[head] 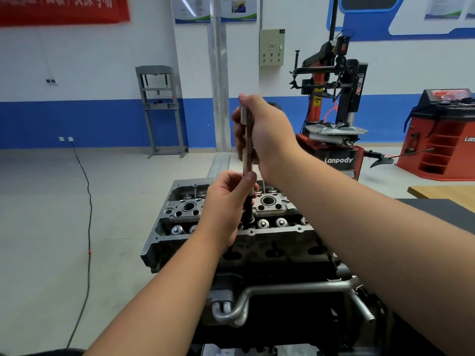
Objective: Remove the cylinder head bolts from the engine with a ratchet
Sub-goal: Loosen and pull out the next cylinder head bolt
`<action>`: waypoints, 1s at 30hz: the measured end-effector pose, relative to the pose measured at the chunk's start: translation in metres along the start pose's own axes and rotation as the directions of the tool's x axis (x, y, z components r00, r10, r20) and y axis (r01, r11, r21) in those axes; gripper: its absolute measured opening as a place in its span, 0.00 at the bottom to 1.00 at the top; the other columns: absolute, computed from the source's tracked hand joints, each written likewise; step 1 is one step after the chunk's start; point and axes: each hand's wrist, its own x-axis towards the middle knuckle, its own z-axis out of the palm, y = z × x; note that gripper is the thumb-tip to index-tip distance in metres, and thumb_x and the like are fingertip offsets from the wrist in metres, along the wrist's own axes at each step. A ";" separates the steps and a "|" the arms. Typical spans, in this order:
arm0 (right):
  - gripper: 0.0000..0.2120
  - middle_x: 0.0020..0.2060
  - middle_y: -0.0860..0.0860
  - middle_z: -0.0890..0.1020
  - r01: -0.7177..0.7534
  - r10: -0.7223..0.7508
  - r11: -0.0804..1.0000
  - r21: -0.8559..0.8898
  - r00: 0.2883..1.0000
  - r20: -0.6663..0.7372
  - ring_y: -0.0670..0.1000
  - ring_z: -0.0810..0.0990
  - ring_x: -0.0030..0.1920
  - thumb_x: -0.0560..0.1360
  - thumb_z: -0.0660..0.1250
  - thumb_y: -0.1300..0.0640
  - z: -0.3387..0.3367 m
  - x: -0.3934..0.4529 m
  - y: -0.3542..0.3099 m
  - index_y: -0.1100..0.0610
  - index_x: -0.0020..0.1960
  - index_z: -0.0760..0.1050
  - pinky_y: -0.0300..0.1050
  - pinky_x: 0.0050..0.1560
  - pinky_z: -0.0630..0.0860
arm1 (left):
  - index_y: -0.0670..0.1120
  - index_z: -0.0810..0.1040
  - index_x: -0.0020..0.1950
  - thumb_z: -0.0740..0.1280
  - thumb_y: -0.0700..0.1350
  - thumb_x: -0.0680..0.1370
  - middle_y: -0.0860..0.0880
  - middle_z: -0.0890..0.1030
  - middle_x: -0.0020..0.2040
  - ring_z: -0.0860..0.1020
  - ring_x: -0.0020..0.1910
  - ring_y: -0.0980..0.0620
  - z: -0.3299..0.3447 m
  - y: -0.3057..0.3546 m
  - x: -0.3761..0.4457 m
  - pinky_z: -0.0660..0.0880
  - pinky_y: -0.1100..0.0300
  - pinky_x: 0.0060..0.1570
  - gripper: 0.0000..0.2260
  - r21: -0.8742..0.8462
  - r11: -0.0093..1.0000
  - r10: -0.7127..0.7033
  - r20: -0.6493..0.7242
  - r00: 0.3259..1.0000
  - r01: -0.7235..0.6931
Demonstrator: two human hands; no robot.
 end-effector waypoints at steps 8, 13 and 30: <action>0.19 0.23 0.47 0.65 0.021 -0.018 1.000 -0.023 0.991 0.131 0.49 0.60 0.25 0.77 0.63 0.47 0.008 0.003 -0.002 0.52 0.30 0.68 0.43 0.29 0.60 | 0.51 0.82 0.48 0.74 0.60 0.76 0.52 0.82 0.39 0.78 0.40 0.54 -0.003 -0.002 -0.001 0.77 0.58 0.48 0.13 0.025 1.000 0.016 0.083 0.996 -0.018; 0.16 0.23 0.46 0.62 -0.078 0.062 0.996 0.046 0.961 0.271 0.48 0.57 0.24 0.76 0.64 0.50 -0.004 0.010 -0.005 0.52 0.33 0.65 0.40 0.26 0.59 | 0.51 0.85 0.49 0.64 0.55 0.78 0.49 0.83 0.42 0.80 0.42 0.51 -0.006 -0.002 -0.001 0.75 0.54 0.51 0.12 -0.049 0.998 -0.029 0.124 0.992 0.036; 0.22 0.23 0.47 0.62 0.010 -0.023 0.996 0.086 0.988 0.150 0.48 0.57 0.24 0.72 0.65 0.35 0.003 -0.002 0.007 0.51 0.32 0.67 0.41 0.27 0.57 | 0.46 0.84 0.48 0.64 0.53 0.79 0.46 0.84 0.43 0.80 0.43 0.50 -0.007 -0.004 -0.002 0.75 0.51 0.52 0.14 -0.064 0.998 -0.001 0.120 0.993 0.009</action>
